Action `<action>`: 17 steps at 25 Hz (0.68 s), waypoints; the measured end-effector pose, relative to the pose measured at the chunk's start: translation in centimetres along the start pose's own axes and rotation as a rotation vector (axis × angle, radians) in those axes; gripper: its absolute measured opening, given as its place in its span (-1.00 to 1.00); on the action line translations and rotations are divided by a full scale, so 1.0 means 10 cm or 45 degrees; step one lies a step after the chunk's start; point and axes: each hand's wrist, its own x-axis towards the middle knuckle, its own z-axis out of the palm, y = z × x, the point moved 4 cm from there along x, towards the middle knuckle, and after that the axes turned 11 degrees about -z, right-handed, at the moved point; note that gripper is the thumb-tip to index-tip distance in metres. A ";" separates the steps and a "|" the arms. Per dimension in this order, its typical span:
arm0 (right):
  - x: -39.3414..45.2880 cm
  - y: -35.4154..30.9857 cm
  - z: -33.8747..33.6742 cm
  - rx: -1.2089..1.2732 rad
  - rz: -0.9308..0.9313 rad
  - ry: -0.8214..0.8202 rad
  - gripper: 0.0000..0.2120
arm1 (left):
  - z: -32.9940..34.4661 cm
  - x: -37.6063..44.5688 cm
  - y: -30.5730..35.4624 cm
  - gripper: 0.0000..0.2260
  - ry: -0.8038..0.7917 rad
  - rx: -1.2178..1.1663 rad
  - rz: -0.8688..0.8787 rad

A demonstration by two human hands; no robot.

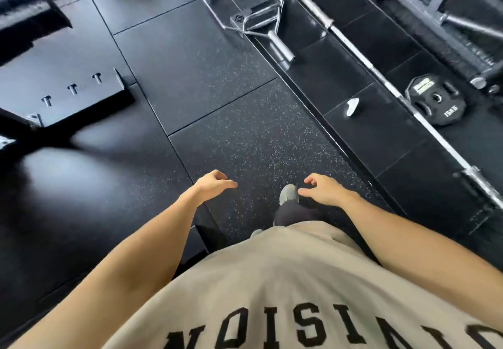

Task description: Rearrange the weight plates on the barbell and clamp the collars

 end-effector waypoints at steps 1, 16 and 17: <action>0.24 -0.09 -0.17 -0.013 -0.020 -0.008 -0.51 | -0.14 0.14 0.15 -0.50 0.009 -0.013 -0.009; 4.51 -2.46 -3.09 -0.328 -0.295 -0.355 -0.43 | -2.83 2.12 1.93 -0.55 0.228 -0.491 -0.331; 4.76 -2.66 -3.15 -0.339 -0.303 -0.373 -0.44 | -3.01 2.28 1.96 -0.54 0.228 -0.519 -0.354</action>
